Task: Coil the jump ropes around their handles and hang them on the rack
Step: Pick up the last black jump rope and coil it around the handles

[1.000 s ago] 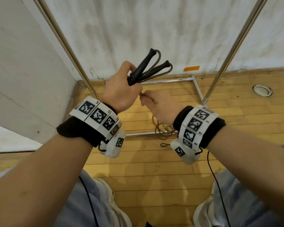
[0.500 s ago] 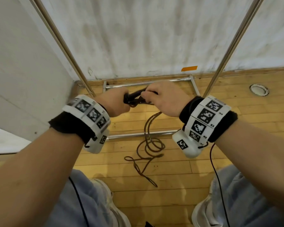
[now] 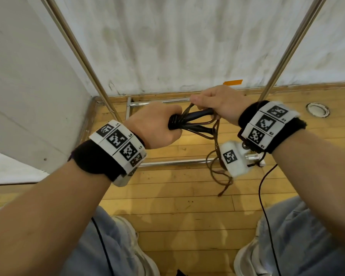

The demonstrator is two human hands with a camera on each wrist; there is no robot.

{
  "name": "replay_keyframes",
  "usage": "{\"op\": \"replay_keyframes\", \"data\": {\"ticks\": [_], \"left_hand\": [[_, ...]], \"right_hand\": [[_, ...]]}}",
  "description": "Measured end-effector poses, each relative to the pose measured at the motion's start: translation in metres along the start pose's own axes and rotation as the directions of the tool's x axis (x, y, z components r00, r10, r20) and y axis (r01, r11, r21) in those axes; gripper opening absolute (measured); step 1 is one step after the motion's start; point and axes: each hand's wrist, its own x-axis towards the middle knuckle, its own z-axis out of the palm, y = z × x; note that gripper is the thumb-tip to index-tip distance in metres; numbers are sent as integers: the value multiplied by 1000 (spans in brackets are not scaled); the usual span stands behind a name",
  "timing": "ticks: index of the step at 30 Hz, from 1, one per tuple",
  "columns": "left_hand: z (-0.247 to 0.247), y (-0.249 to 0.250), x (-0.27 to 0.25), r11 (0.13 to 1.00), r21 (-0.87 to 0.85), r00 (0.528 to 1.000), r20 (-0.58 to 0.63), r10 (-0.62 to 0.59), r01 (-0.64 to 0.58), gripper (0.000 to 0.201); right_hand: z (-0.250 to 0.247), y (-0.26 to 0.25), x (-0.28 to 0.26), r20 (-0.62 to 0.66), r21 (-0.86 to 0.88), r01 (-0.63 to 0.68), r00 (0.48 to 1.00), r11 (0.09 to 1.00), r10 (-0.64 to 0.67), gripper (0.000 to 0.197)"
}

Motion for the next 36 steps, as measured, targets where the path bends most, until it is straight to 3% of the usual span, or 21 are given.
{"op": "replay_keyframes", "data": {"ticks": [2,4,7,11,16,21,23,26,29,32,36], "left_hand": [[-3,0,-4,995,-96,999,-51,-6,1,8],[-7,0,-6,985,-172,995,-97,-12,-5,11],[-14,2,-6,971,-237,994,-106,-17,-9,19],[-15,5,0,932,-361,959,-249,-137,39,19],[-18,-1,5,904,-407,915,-302,-269,132,29],[-18,-16,9,924,-283,879,-327,-346,258,19],[-20,-24,9,922,-189,896,-235,-377,338,21],[-23,-29,6,918,-90,922,-2,-388,386,25],[-15,-19,4,935,72,930,101,-353,347,24],[3,-2,4,914,299,949,71,-309,275,30],[14,5,4,938,314,983,55,-173,148,56]], "right_hand": [[4,5,0,78,225,-48,996,973,31,35],[7,6,1,89,332,-63,995,941,36,22],[6,2,-1,49,276,-7,999,961,-7,18],[26,-11,-9,51,277,14,998,961,-30,40],[54,-22,-18,-60,-34,98,993,995,-100,51],[55,-22,-22,64,-447,144,990,883,-129,31],[48,-22,-21,57,-505,147,989,850,-137,26],[32,-21,-21,21,-454,165,984,876,-175,22],[30,-24,-23,45,-435,212,976,875,-214,27],[34,-27,-20,64,-512,253,964,821,-257,38],[21,-24,-10,-84,-510,182,962,841,-260,39]]}}
